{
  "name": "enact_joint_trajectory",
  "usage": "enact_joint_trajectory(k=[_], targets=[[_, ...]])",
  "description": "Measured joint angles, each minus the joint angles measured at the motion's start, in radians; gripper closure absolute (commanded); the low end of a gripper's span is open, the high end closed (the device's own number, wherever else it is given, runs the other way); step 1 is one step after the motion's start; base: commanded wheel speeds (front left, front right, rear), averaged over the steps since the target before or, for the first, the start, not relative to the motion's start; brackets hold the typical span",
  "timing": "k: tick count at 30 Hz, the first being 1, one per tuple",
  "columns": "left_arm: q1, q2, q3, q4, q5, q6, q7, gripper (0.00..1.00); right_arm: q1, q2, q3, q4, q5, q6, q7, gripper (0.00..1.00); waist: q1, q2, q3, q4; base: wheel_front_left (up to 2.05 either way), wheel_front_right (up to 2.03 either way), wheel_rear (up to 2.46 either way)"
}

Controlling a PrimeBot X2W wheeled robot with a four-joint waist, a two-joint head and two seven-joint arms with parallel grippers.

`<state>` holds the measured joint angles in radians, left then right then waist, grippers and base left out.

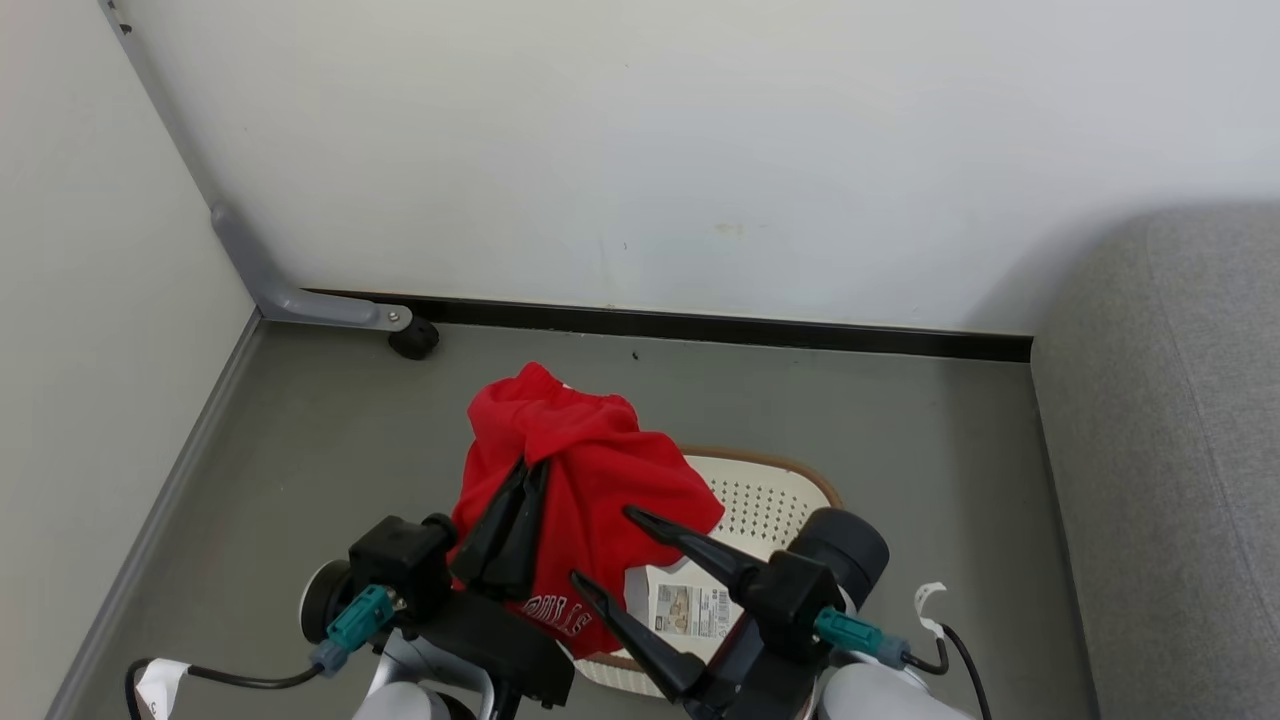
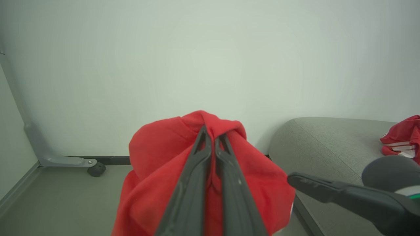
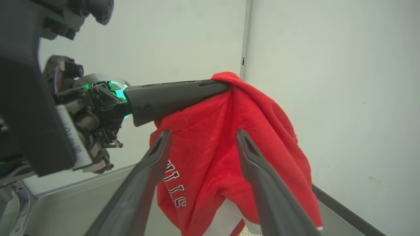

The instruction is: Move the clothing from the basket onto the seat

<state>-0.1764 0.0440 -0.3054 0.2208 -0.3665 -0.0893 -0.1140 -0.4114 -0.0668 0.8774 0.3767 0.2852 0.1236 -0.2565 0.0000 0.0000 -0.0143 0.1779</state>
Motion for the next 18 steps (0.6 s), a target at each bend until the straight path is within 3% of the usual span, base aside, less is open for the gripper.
enact_joint_trajectory(k=[18], targets=[[0.002, 0.003, -0.133, -0.181, -0.023, 0.002, 0.073, 1.00, -0.052, -0.001, 0.044, 0.047, 0.097, 0.000, 0.000, 0.00, 0.0000, 0.0000, 0.006, -0.012, 0.00, 0.00, 0.00]])
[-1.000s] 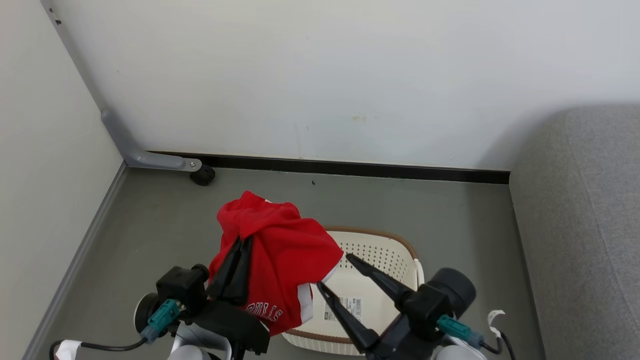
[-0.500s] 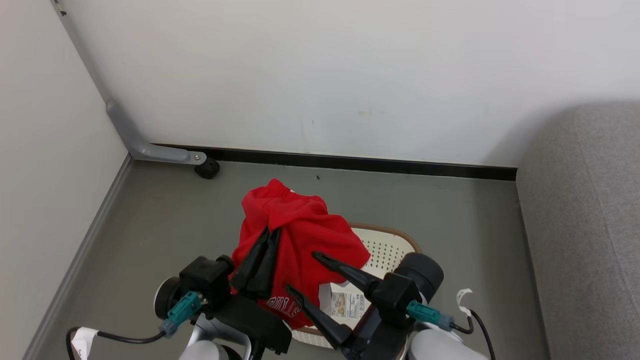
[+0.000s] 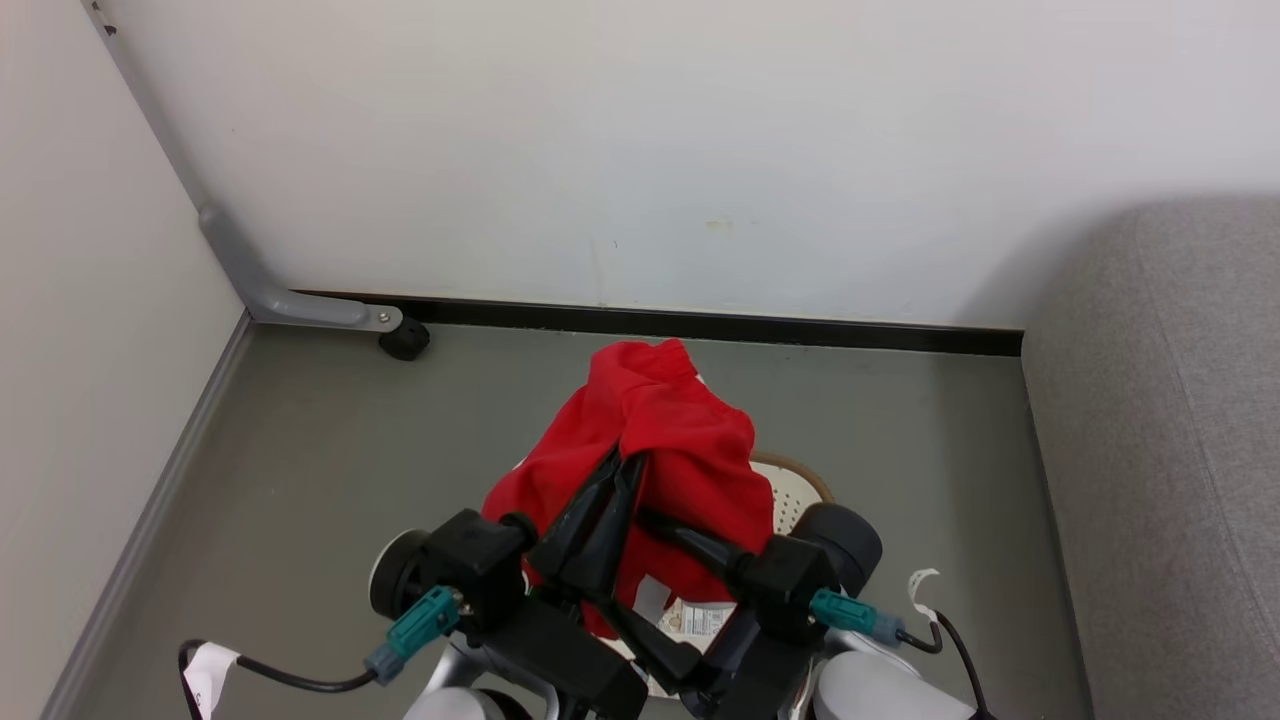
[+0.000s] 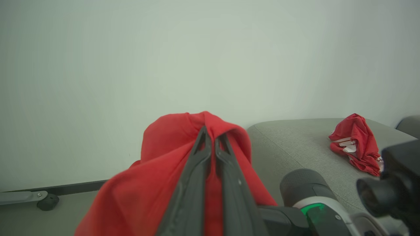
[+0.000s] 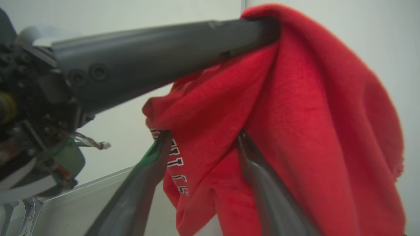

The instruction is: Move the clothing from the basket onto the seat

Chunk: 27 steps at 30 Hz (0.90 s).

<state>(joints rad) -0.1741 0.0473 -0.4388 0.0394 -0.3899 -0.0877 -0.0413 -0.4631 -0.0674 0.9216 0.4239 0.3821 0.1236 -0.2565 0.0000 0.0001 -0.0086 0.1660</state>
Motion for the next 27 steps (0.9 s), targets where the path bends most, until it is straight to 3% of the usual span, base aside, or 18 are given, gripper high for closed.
enact_joint_trajectory(k=[5, 8, 9, 12, 13, 27], targets=[[0.008, 0.000, -0.014, -0.030, -0.022, 0.010, 0.021, 1.00, -0.001, 0.000, 0.001, 0.000, 0.017, 0.000, 0.000, 0.02, 0.0000, 0.0000, 0.000, -0.006, 0.00, 0.00, 0.00], [0.014, 0.001, -0.013, -0.040, -0.023, 0.019, 0.032, 1.00, -0.001, 0.000, -0.002, 0.001, 0.025, 0.000, 0.000, 0.45, 0.0000, 0.0000, 0.000, -0.010, 0.00, 0.00, 0.00], [0.014, 0.001, -0.012, -0.043, -0.024, 0.020, 0.035, 1.00, -0.001, 0.000, -0.004, 0.002, 0.026, 0.000, 0.000, 0.64, 0.0000, 0.0000, 0.000, -0.011, 0.00, 0.00, 0.00], [0.015, 0.001, -0.012, -0.054, -0.024, 0.028, 0.048, 1.00, -0.001, 0.000, -0.013, 0.003, 0.038, 0.000, 0.000, 0.95, 0.0000, -0.0001, 0.001, -0.014, 0.00, 0.00, 0.00], [0.016, 0.001, -0.012, -0.058, -0.024, 0.030, 0.050, 1.00, -0.001, 0.000, -0.014, 0.004, 0.043, 0.000, 0.000, 1.00, 0.0000, 0.0000, 0.001, -0.015, 0.00, 0.00, 0.00], [0.019, 0.002, 0.017, -0.073, -0.037, 0.071, 0.076, 1.00, -0.001, 0.000, -0.033, -0.003, 0.058, 0.000, 0.000, 1.00, 0.0000, 0.0000, 0.009, -0.027, 0.00, 0.00, 0.00]])
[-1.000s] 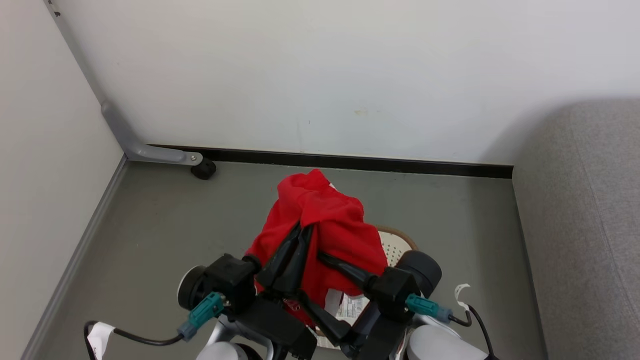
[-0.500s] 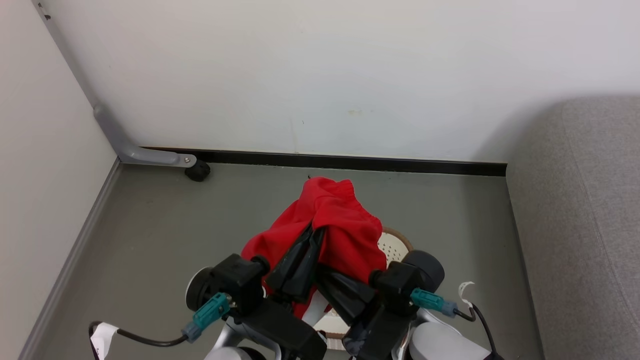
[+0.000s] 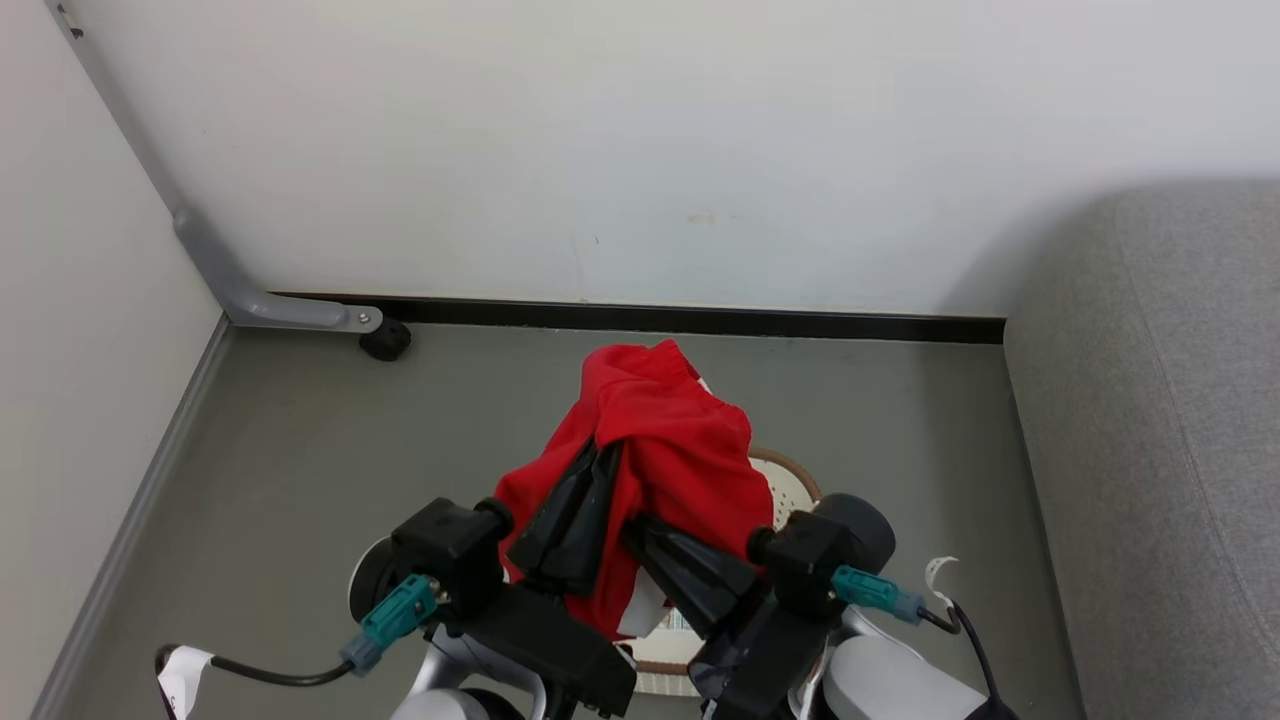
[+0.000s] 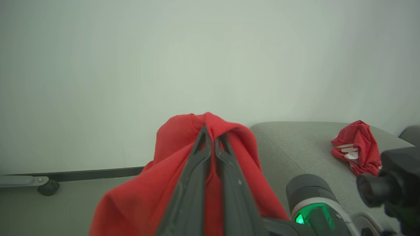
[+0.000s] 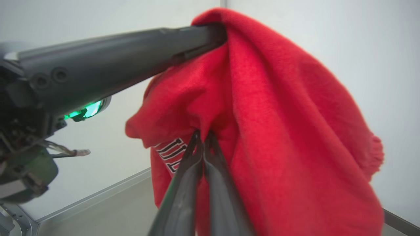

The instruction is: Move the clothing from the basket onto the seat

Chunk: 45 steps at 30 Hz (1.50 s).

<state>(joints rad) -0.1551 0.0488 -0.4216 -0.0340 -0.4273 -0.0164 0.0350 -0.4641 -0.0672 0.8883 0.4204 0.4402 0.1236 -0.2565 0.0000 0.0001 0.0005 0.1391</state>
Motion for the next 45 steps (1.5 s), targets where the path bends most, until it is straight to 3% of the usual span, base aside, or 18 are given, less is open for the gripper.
enact_joint_trajectory(k=[6, 8, 10, 11, 12, 13, 32, 45], targets=[[0.026, 0.011, 0.006, -0.001, 0.000, 0.009, 0.007, 0.98, 0.000, -0.005, -0.027, -0.008, 0.001, 0.000, 0.000, 1.00, 0.0000, 0.0000, 0.003, -0.017, 0.00, 0.00, 0.00], [0.030, 0.015, 0.009, -0.001, 0.000, 0.009, 0.007, 0.69, 0.000, -0.011, -0.042, -0.014, 0.002, 0.000, 0.000, 1.00, 0.0000, 0.0000, 0.003, -0.025, 0.00, 0.00, 0.00], [0.035, 0.015, 0.010, -0.001, 0.000, 0.009, 0.007, 0.53, 0.001, -0.020, -0.051, -0.020, 0.003, 0.000, 0.000, 1.00, 0.0000, 0.0000, 0.003, -0.034, 0.00, 0.00, 0.00], [0.037, 0.016, 0.010, 0.000, 0.000, 0.009, 0.007, 0.27, 0.001, -0.024, -0.056, -0.024, 0.003, 0.000, 0.000, 1.00, 0.0000, 0.0000, 0.003, -0.039, 0.00, 0.00, 0.00], [0.037, 0.017, 0.009, 0.000, 0.000, 0.009, 0.007, 0.10, 0.001, -0.027, -0.061, -0.026, 0.003, 0.000, 0.000, 1.00, 0.0000, 0.0000, 0.003, -0.044, 0.00, 0.00, 0.00], [0.038, 0.018, 0.009, 0.001, 0.000, 0.009, 0.007, 0.00, 0.001, -0.030, -0.064, -0.028, 0.003, 0.000, 0.000, 1.00, 0.0000, 0.0000, 0.003, -0.048, 0.00, 0.00, 0.00], [0.066, 0.030, -0.030, -0.003, 0.008, -0.002, -0.008, 0.00, 0.028, -0.067, -0.112, -0.043, 0.007, 0.000, 0.000, 1.00, 0.0000, 0.0000, -0.005, -0.102, 0.00, 0.00, 0.00], [0.105, 0.067, -0.056, -0.023, 0.046, -0.029, -0.048, 0.00, 0.038, -0.112, -0.157, -0.116, -0.016, 0.000, 0.000, 1.00, 0.0000, 0.0000, -0.006, -0.196, 0.00, 0.00, 0.00]])
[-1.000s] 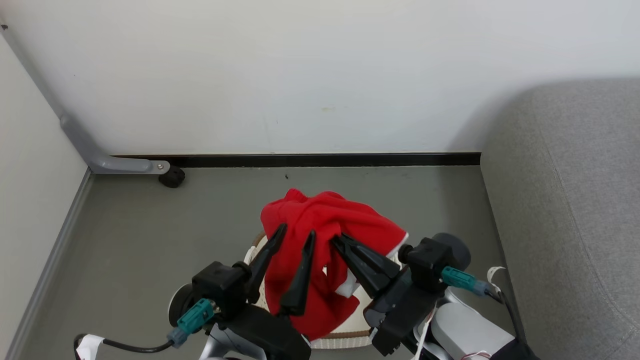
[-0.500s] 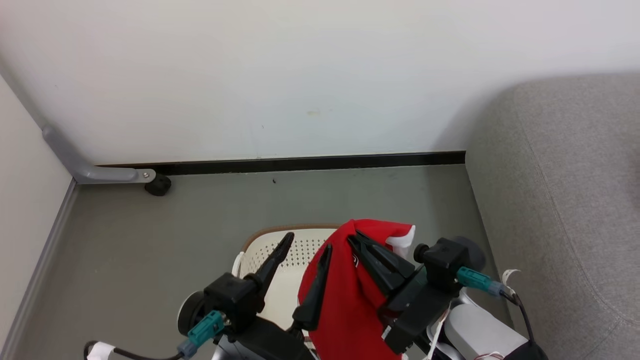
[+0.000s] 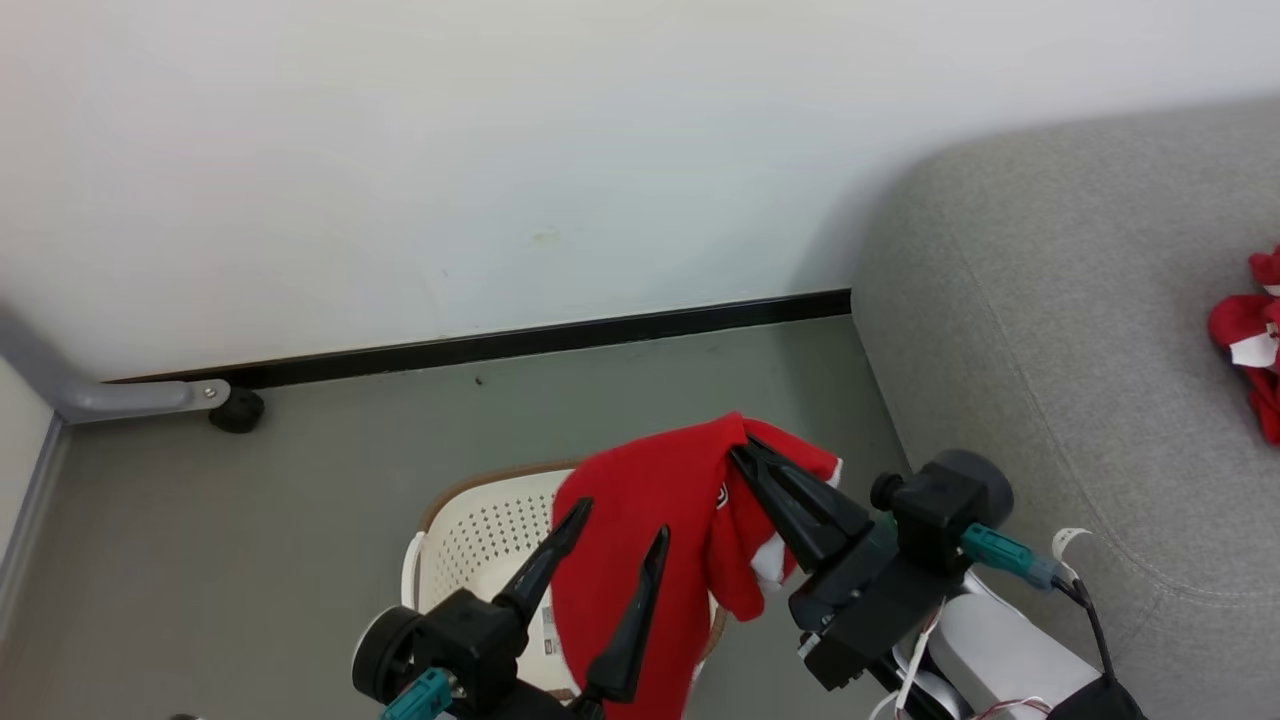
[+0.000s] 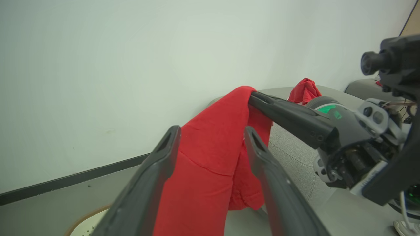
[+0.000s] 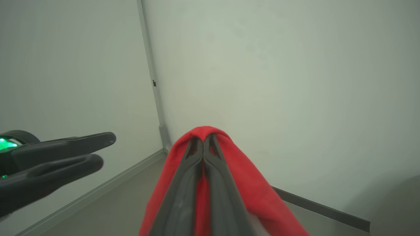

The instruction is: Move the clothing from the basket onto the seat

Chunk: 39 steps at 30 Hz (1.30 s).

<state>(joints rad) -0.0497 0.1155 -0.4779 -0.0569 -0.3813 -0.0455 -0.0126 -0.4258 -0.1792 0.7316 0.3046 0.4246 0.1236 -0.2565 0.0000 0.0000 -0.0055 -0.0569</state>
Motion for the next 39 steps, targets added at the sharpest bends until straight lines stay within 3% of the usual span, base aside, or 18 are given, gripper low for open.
enact_joint_trajectory(k=[20, 28, 39], targets=[[0.040, 0.002, -0.029, -0.028, 0.004, -0.018, -0.061, 0.00, 0.074, -0.066, -0.093, -0.093, -0.061, -0.002, 0.000, 1.00, 0.0000, 0.0000, 0.006, -0.244, 0.00, 0.00, 0.00], [0.040, 0.005, -0.051, -0.032, 0.006, -0.026, -0.070, 0.00, 0.105, -0.091, -0.151, -0.137, -0.066, -0.019, 0.000, 1.00, -0.0001, 0.0000, 0.016, -0.341, 0.00, 0.00, 0.00], [0.036, 0.010, -0.074, -0.040, 0.024, -0.035, -0.077, 0.00, 0.136, -0.109, -0.223, -0.194, -0.074, -0.037, 0.000, 1.00, 0.0000, 0.0000, 0.063, -0.414, 0.00, 0.00, 0.00]])
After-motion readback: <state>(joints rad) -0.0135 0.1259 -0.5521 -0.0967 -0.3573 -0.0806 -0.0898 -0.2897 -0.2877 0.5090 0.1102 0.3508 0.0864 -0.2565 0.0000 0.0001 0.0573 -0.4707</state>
